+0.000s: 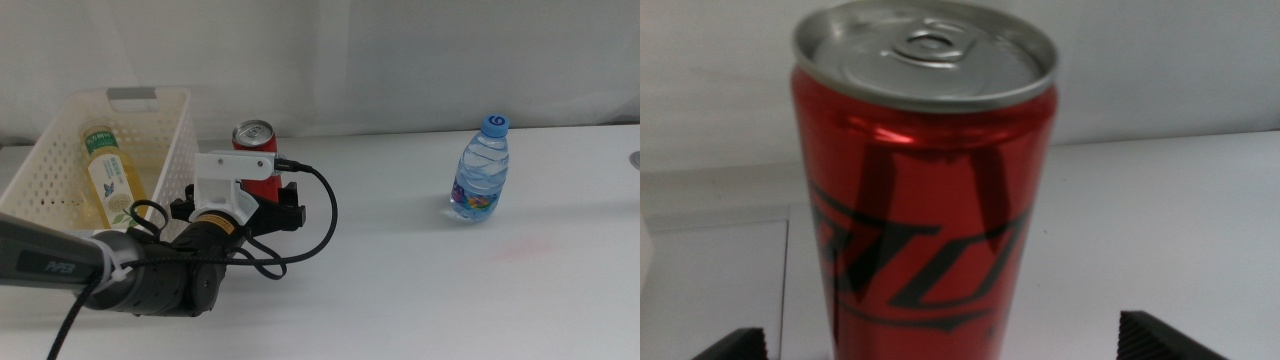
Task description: Use arms to grab the bottles and put them into the dustbin to the left of the table.
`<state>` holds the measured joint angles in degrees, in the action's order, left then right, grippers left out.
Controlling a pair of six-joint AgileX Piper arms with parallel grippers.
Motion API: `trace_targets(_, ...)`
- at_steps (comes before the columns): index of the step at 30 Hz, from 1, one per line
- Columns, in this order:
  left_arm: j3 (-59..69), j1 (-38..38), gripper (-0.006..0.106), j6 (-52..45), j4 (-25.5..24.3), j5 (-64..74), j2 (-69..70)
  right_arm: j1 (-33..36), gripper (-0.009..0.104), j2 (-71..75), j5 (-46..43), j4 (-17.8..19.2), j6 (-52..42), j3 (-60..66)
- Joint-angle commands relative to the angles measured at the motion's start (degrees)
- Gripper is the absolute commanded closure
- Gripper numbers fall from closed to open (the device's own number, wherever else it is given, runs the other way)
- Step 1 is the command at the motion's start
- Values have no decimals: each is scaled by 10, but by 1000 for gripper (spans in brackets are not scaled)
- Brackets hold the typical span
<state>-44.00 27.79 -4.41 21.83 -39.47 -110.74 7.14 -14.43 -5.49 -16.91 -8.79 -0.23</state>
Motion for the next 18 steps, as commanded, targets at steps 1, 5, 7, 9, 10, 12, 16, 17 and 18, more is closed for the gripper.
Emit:
trace_targets(1,-11,2,10,-12,16,-29,-11,-3,-8,3,-5,-2,-2,19)
trace_targets(5,-23,2,10,-60,45,-53,-32,-3,-8,3,-5,-2,-2,19)
trace_targets(7,-33,2,10,-77,57,-54,-44,-3,-8,3,-5,-2,-2,19)
trace_targets(9,-45,2,10,-85,59,-56,-55,-3,-8,3,-5,-2,-2,19)
trace_targets(10,-51,2,10,-85,59,-60,-60,-3,-8,3,-5,-2,-2,19)
trace_targets(12,-64,2,10,-85,60,-67,-67,-3,-8,3,-5,-2,-2,19)
trace_targets(16,-84,2,10,-77,61,-81,-71,-3,-8,3,-5,-2,-2,19)
trace_targets(17,-86,2,10,-77,62,-81,-71,-3,-8,3,-5,-2,-2,19)
trace_targets(18,-90,2,11,-76,73,-79,-71,-3,-8,3,-5,-2,-2,19)
